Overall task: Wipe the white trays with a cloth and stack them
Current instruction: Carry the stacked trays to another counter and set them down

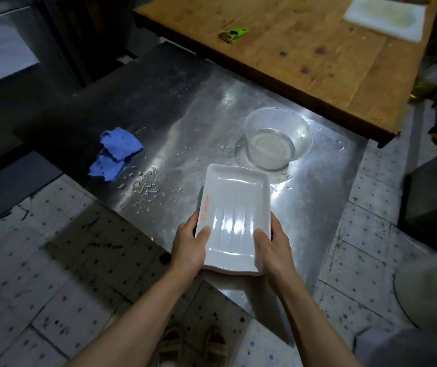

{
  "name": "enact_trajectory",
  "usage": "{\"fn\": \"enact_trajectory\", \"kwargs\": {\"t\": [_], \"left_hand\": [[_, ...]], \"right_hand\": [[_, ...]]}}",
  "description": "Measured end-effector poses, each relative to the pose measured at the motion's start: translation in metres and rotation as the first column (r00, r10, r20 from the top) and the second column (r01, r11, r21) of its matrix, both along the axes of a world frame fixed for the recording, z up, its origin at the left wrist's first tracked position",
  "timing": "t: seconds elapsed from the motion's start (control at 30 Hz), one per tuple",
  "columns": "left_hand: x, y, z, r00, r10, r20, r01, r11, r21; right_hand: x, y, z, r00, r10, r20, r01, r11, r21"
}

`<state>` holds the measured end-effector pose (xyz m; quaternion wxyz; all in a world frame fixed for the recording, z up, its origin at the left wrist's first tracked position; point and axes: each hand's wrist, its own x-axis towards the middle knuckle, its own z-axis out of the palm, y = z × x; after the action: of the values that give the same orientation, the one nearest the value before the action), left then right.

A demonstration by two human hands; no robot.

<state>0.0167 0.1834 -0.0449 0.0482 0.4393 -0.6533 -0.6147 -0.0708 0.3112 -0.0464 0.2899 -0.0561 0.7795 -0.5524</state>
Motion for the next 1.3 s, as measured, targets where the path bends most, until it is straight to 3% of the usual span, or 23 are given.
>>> {"fn": "enact_trajectory", "kwargs": {"t": [0.27, 0.63, 0.87, 1.1, 1.3], "left_hand": [[0.015, 0.001, 0.050, 0.963, 0.182, -0.197, -0.160, 0.979, 0.124], [0.078, -0.045, 0.152, 0.824, 0.443, -0.353, -0.406, 0.896, 0.179], [0.139, -0.134, 0.183, 0.763, 0.515, -0.392, -0.503, 0.853, 0.140], [0.205, -0.264, 0.212, 0.737, 0.486, -0.470, -0.500, 0.860, 0.105], [0.244, -0.361, 0.237, 0.732, 0.489, -0.475, -0.523, 0.849, 0.068]], "right_hand": [[0.002, -0.011, 0.051, 0.999, -0.028, -0.016, 0.027, 0.994, -0.109], [0.040, -0.088, 0.149, 0.978, 0.202, -0.059, -0.211, 0.946, -0.247], [0.090, -0.191, 0.181, 0.943, 0.322, -0.085, -0.333, 0.905, -0.265], [0.150, -0.326, 0.212, 0.940, 0.323, -0.113, -0.342, 0.891, -0.300], [0.185, -0.426, 0.235, 0.925, 0.377, -0.050, -0.374, 0.879, -0.297]]}}
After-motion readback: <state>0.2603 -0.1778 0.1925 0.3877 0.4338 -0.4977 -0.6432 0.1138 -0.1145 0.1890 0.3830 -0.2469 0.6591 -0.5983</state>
